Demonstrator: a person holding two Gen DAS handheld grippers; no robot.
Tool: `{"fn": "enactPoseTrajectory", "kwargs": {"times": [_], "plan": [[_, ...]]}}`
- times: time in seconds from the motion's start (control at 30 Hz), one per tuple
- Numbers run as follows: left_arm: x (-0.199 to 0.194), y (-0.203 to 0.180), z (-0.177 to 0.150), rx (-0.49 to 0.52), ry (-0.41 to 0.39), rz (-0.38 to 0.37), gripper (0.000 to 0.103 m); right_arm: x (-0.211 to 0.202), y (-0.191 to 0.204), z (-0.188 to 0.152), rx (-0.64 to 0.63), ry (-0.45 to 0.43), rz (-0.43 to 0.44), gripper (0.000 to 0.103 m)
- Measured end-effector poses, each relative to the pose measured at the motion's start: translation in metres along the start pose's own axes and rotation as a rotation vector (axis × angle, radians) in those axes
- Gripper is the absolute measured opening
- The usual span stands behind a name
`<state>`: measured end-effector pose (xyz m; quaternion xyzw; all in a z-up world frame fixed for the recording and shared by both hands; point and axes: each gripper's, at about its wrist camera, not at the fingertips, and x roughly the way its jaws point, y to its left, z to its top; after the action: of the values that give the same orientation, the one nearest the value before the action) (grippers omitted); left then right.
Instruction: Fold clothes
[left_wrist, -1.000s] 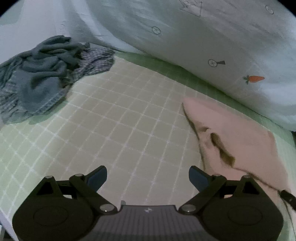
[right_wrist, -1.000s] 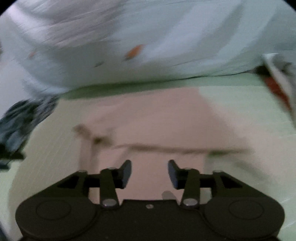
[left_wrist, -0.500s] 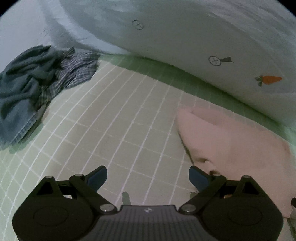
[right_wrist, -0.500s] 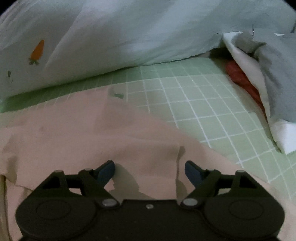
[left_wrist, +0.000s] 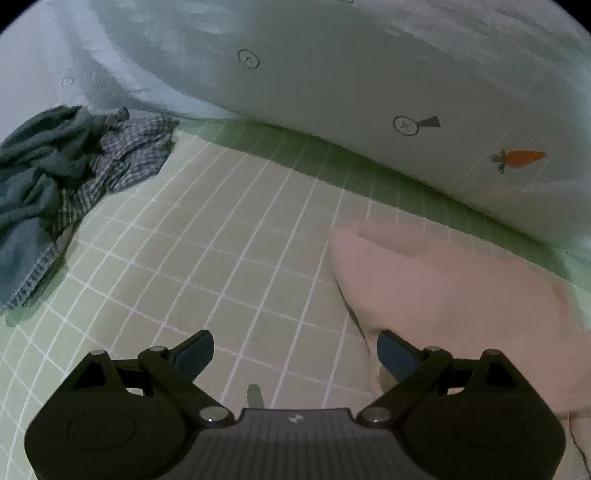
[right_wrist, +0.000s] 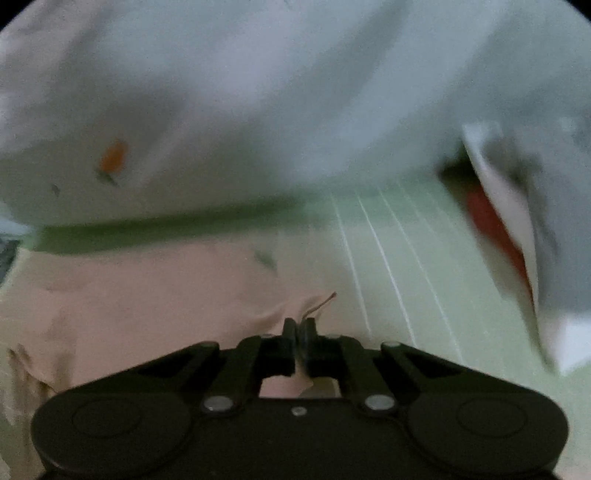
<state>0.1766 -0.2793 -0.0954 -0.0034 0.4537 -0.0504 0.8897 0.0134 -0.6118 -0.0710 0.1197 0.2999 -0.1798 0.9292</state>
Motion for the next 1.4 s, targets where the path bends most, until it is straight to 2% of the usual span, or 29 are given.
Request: {"fn": "enactPoseTrajectory", "kwargs": {"times": [0.07,0.1,0.23,0.4,0.63,0.73,0.8,0.83,0.9,0.93,1.03,1.17,1.23,1.27,1.33,1.37,1.4], "plan": [[-0.001,-0.001,0.004,0.007,-0.016,-0.002,0.095,-0.012,-0.024,0.017,0.129,-0.093,-0.049,0.004],[-0.001,-0.002,0.006,0.007,-0.023,-0.011,0.095,-0.014,-0.044,0.022,0.233,-0.127,-0.113,0.004],[0.009,-0.006,0.014,0.018,-0.01,-0.045,0.095,-0.003,-0.069,0.028,0.211,-0.1,-0.247,0.004],[0.021,-0.021,0.031,0.02,-0.019,-0.113,0.095,-0.002,-0.078,0.029,0.217,-0.104,-0.255,0.004],[0.056,-0.052,0.059,0.029,0.022,-0.232,0.093,0.004,-0.088,0.023,0.25,-0.062,-0.256,0.004],[0.078,-0.065,0.071,0.023,0.059,-0.282,0.077,0.003,-0.094,0.022,0.279,-0.053,-0.252,0.004],[0.093,-0.072,0.077,0.011,0.088,-0.303,0.056,0.006,-0.098,0.022,0.293,-0.045,-0.256,0.004],[0.101,-0.074,0.081,0.005,0.105,-0.317,0.05,0.007,-0.1,0.022,0.296,-0.041,-0.258,0.004],[0.115,-0.079,0.088,0.002,0.133,-0.341,0.006,0.01,-0.104,0.022,0.294,-0.032,-0.266,0.004],[0.118,-0.081,0.091,0.014,0.129,-0.342,0.005,0.01,-0.105,0.021,0.289,-0.027,-0.269,0.004],[0.122,-0.088,0.103,0.071,0.079,-0.327,0.005,0.011,-0.108,0.02,0.261,-0.019,-0.296,0.004],[0.138,-0.088,0.11,0.027,0.101,-0.301,0.005,0.011,-0.119,0.012,0.264,0.003,-0.347,0.001],[0.136,-0.093,0.108,0.046,0.103,-0.311,0.009,0.011,-0.123,0.008,0.285,0.012,-0.343,0.001],[0.131,-0.097,0.107,0.074,0.092,-0.294,0.011,0.011,-0.121,0.007,0.276,0.014,-0.339,0.001],[0.121,-0.104,0.104,0.129,0.071,-0.257,0.027,0.01,-0.115,0.006,0.246,0.014,-0.338,0.001],[0.114,-0.105,0.103,0.143,0.061,-0.244,0.042,0.009,-0.112,0.006,0.233,0.011,-0.336,0.002],[0.107,-0.104,0.102,0.147,0.048,-0.24,0.052,0.007,-0.109,0.007,0.233,0.002,-0.327,0.001]]}}
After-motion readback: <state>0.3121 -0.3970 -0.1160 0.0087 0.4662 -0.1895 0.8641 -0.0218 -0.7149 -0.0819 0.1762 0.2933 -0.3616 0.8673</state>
